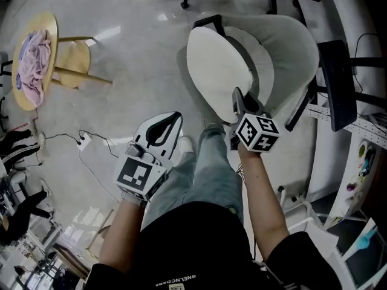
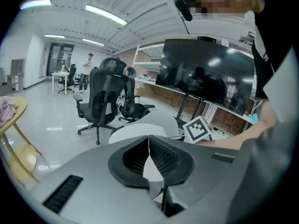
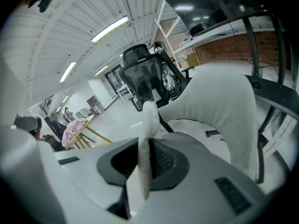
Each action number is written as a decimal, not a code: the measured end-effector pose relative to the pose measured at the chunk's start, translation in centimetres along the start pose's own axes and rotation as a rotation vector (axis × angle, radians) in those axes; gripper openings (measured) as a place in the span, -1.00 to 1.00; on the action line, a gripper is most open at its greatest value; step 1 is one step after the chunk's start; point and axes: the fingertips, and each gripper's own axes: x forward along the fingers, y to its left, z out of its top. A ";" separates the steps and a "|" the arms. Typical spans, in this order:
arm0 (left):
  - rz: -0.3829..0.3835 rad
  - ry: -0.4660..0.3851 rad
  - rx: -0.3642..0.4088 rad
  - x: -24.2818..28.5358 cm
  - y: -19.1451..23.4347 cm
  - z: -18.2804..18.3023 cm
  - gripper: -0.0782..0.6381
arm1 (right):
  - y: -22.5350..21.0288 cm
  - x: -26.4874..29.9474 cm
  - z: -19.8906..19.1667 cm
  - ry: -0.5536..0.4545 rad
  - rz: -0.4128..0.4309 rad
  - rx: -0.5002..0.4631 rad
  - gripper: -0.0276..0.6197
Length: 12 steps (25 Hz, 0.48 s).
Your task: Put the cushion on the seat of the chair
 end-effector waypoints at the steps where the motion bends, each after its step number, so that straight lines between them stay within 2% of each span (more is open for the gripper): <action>1: 0.004 0.005 -0.001 0.0 0.1 -0.2 -0.75 | -0.1 0.4 -0.2 0.005 -0.001 -0.004 -0.76; 6: 0.012 0.009 -0.017 0.0 0.4 -0.5 -0.75 | -1.2 1.4 -0.3 0.009 -0.029 -0.005 -0.75; 12: 0.011 0.011 -0.034 0.4 0.4 -0.7 -0.75 | -4.4 1.7 -0.5 0.009 -0.106 0.001 -0.76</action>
